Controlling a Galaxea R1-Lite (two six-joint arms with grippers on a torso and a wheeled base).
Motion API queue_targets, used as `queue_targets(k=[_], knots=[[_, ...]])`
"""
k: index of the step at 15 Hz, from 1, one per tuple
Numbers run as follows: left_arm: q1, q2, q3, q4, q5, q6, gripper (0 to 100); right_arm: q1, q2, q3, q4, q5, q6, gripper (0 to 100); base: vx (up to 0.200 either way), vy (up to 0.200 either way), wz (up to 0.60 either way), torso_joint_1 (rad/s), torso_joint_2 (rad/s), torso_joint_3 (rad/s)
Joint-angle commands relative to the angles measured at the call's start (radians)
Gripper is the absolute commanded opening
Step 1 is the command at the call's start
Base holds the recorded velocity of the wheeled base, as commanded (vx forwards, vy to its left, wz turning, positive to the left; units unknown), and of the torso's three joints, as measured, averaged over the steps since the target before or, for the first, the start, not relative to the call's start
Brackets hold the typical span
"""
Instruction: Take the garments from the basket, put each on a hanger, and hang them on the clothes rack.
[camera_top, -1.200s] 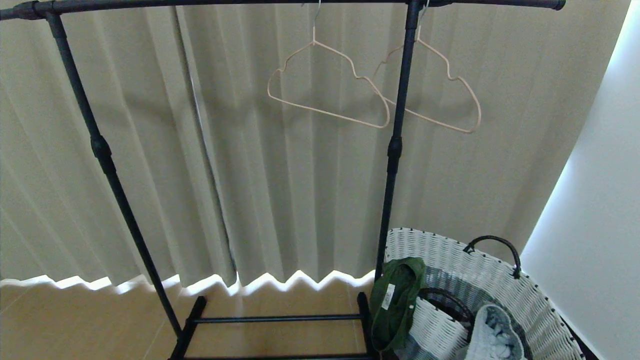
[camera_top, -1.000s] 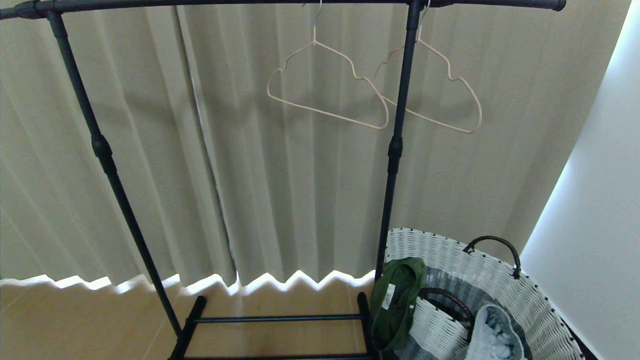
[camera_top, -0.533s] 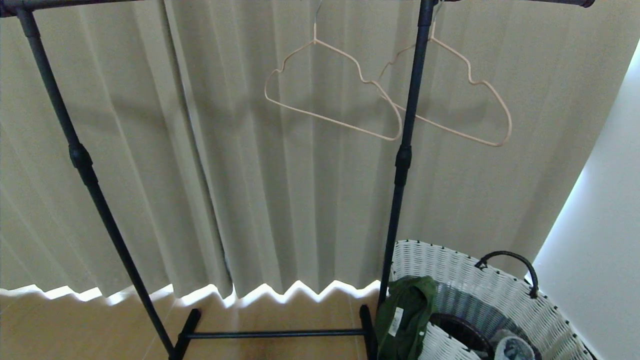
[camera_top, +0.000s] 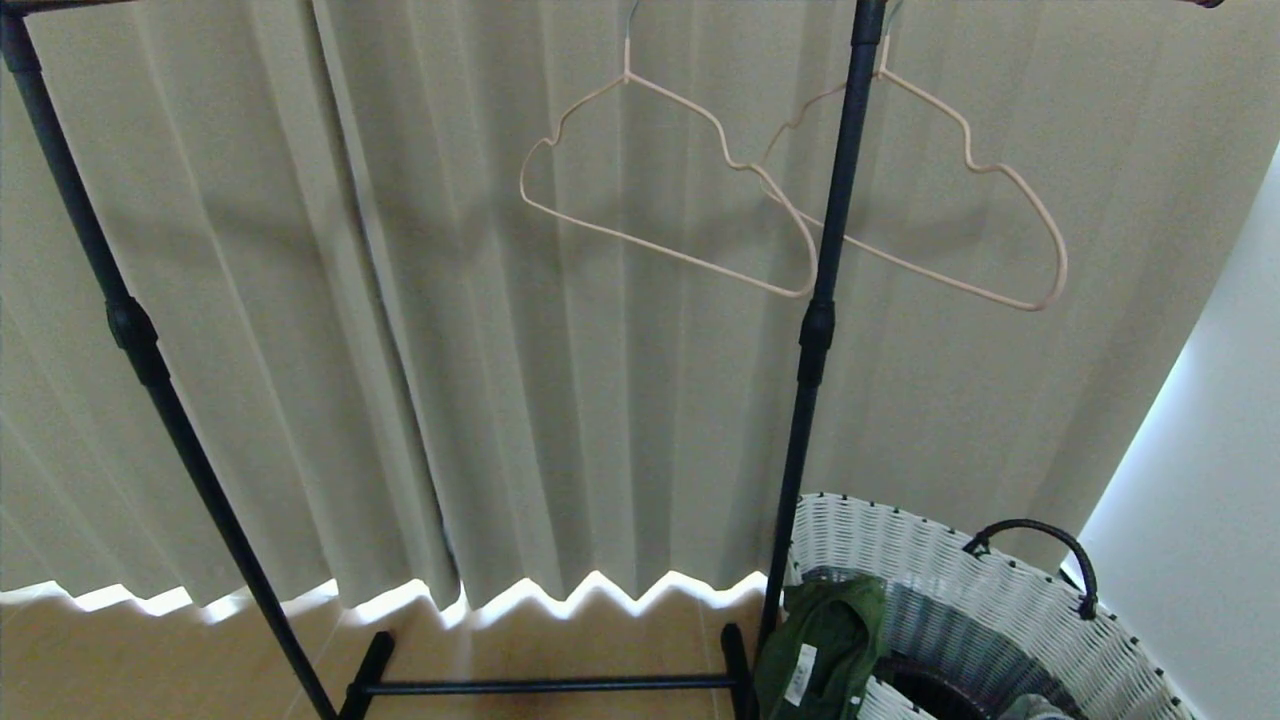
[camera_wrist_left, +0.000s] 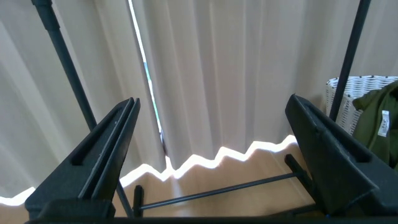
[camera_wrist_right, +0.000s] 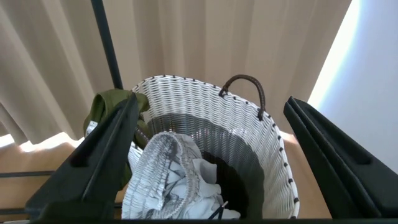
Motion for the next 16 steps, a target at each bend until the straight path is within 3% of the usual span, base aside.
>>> queue_targets(k=[1,5,7,8,10,13,16], knots=[[0.001,0.0,0.0,0.0,0.0,-0.001,100,0.0,0.0,0.0,0.0,0.001,-0.001,100,0.0,0.0,0.0,0.0,0.0,0.0],[0.001,0.0,0.0,0.0,0.0,-0.001,100,0.0,0.0,0.0,0.001,-0.001,-0.004,100,0.0,0.0,0.0,0.0,0.0,0.0],[0.0,0.0,0.0,0.0,0.0,-0.001,100,0.01,0.024,-0.049,0.044,0.019,-0.083,100,0.0,0.0,0.0,0.0,0.0,0.0],[0.0,0.0,0.0,0.0,0.0,0.0,100,0.058,0.167,-0.146,0.138,0.016,-0.17,100,0.0,0.0,0.0,0.0,0.0,0.0],[0.001,0.0,0.0,0.0,0.0,-0.001,100,0.095,0.4,-0.209,0.215,0.014,-0.211,100,0.0,0.0,0.0,0.0,0.0,0.0],[0.0,0.0,0.0,0.0,0.0,-0.001,100,0.089,0.836,-0.249,0.212,-0.029,-0.317,100,0.0,0.0,0.0,0.0,0.0,0.0],[0.0,0.0,0.0,0.0,0.0,-0.003,100,0.087,1.118,-0.256,0.132,-0.11,-0.451,100,0.0,0.0,0.0,0.0,0.0,0.0]])
